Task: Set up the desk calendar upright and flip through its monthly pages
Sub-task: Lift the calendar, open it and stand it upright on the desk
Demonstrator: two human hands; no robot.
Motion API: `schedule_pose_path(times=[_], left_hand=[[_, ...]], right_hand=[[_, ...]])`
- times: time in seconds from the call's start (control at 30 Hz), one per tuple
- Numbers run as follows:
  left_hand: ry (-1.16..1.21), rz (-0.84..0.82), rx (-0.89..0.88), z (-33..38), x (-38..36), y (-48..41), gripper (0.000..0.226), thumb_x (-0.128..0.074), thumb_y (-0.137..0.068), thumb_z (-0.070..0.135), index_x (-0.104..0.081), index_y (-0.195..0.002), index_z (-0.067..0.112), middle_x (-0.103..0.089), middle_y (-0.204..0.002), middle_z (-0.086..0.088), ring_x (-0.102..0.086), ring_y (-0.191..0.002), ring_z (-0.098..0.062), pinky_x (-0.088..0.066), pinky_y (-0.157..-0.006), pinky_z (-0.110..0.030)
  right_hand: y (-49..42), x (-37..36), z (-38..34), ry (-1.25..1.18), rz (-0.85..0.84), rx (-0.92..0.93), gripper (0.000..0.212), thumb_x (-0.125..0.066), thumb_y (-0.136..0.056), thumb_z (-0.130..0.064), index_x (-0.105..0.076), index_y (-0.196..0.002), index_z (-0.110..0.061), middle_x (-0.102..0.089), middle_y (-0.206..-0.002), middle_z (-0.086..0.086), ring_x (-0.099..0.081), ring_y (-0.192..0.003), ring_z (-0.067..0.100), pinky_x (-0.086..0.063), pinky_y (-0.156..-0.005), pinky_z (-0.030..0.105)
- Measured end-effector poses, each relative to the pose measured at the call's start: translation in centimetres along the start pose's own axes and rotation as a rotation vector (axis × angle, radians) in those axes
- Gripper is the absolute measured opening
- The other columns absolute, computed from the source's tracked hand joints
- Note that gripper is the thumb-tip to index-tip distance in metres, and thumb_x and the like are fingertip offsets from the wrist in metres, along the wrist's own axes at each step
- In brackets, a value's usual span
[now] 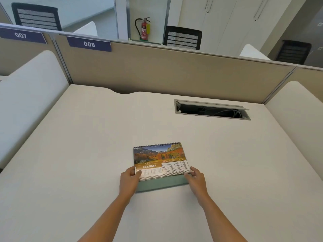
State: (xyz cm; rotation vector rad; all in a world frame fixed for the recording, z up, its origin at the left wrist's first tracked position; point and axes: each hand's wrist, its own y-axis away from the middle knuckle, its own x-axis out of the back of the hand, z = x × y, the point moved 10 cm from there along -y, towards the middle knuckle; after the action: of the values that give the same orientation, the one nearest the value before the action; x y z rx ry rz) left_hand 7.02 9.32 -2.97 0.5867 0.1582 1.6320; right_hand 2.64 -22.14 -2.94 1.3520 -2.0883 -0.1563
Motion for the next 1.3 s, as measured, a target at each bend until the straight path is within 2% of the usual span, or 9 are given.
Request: schedule_pose_path(times=[0.23, 0.4, 0.5, 0.63, 0.87, 0.97, 1.1, 1.2, 1.3], left_hand=[[0.084, 0.114, 0.097, -0.6, 1.2, -0.4, 0.037, -0.067, -0.084, 0.04, -0.059, -0.109, 0.015, -0.064, -0.096, 0.002, -0.059, -0.089, -0.017, -0.041, -0.074, -0.031], [0.052, 0.088, 0.024, 0.2, 0.4, -0.2, 0.036, -0.063, -0.086, 0.045, -0.064, -0.111, 0.018, -0.069, -0.104, 0.0, -0.063, -0.093, -0.02, -0.047, -0.074, -0.029], [0.05, 0.098, -0.07, 1.8, 0.2, 0.2, 0.04, -0.058, -0.083, 0.056, -0.061, -0.107, 0.024, -0.067, -0.098, 0.006, -0.063, -0.09, -0.015, -0.047, -0.072, -0.027], [0.051, 0.128, -0.192, 4.7, 1.0, 0.1, 0.035, -0.055, -0.074, 0.064, -0.055, -0.095, 0.036, -0.068, -0.091, 0.017, -0.064, -0.085, -0.002, -0.046, -0.066, -0.022], [0.024, 0.145, -0.362, 9.2, 2.0, -2.1, 0.027, -0.064, -0.076, 0.053, -0.054, -0.095, 0.038, -0.068, -0.091, 0.021, -0.06, -0.088, 0.013, -0.052, -0.057, -0.014], [0.052, 0.164, -0.38, 10.7, 2.2, -4.1, 0.029, -0.064, -0.076, 0.052, -0.053, -0.097, 0.035, -0.067, -0.093, 0.019, -0.063, -0.087, 0.008, -0.053, -0.058, -0.012], [0.063, 0.198, -0.413, 13.2, 2.2, -7.5, 0.029, -0.061, -0.078, 0.051, -0.049, -0.099, 0.034, -0.065, -0.096, 0.02, -0.063, -0.091, -0.001, -0.051, -0.067, -0.017], [0.059, 0.245, -0.432, 14.7, 2.3, -10.6, 0.018, -0.063, -0.086, 0.038, -0.048, -0.096, 0.041, -0.068, -0.091, 0.019, -0.064, -0.085, -0.004, -0.046, -0.062, -0.013], [0.034, 0.269, -0.471, 16.3, 2.4, -13.4, 0.043, -0.065, -0.088, 0.017, -0.048, -0.098, 0.055, -0.067, -0.09, 0.029, -0.061, -0.073, 0.002, -0.044, -0.06, -0.008]], right_hand=[[-1.3, 0.1, -1.0, 0.002, 0.023, -0.073, 0.04, -0.075, -0.08, -0.03, -0.06, -0.115, -0.017, -0.057, -0.109, 0.005, -0.059, -0.095, 0.019, -0.047, -0.076, 0.031], [-1.3, -1.5, -2.3, 0.05, -0.201, -0.069, 0.025, -0.078, -0.077, -0.037, -0.07, -0.09, -0.017, -0.073, -0.095, -0.001, -0.067, -0.086, 0.015, -0.048, -0.065, 0.023], [-1.0, -2.1, -3.5, 0.048, -0.243, -0.047, 0.033, -0.078, -0.077, -0.042, -0.061, -0.099, -0.025, -0.067, -0.097, -0.012, -0.063, -0.089, 0.006, -0.047, -0.064, 0.021], [-1.7, -1.4, -5.2, 0.016, -0.269, -0.012, 0.038, -0.079, -0.077, -0.036, -0.062, -0.107, -0.019, -0.069, -0.107, -0.003, -0.065, -0.098, 0.013, -0.051, -0.073, 0.024], [-4.0, -1.3, -9.8, -0.027, -0.297, 0.084, 0.034, -0.079, -0.078, -0.027, -0.062, -0.108, -0.027, -0.069, -0.107, -0.013, -0.062, -0.102, 0.007, -0.05, -0.077, 0.02], [-5.8, -1.9, -12.0, -0.006, -0.228, 0.159, 0.036, -0.077, -0.081, -0.026, -0.059, -0.112, -0.028, -0.067, -0.108, -0.012, -0.062, -0.104, 0.011, -0.052, -0.087, 0.027], [-8.4, -3.7, -15.2, -0.046, -0.174, 0.249, 0.036, -0.073, -0.085, -0.02, -0.056, -0.114, -0.032, -0.065, -0.105, -0.015, -0.061, -0.098, 0.008, -0.048, -0.084, 0.022], [-10.6, -4.7, -18.0, -0.125, -0.128, 0.307, 0.034, -0.072, -0.084, -0.01, -0.058, -0.099, -0.037, -0.066, -0.097, -0.02, -0.062, -0.09, 0.004, -0.048, -0.076, 0.021], [-13.2, -4.7, -20.7, -0.161, -0.038, 0.376, 0.035, -0.072, -0.08, 0.003, -0.062, -0.084, -0.03, -0.069, -0.084, -0.013, -0.063, -0.078, 0.01, -0.052, -0.075, 0.035]])
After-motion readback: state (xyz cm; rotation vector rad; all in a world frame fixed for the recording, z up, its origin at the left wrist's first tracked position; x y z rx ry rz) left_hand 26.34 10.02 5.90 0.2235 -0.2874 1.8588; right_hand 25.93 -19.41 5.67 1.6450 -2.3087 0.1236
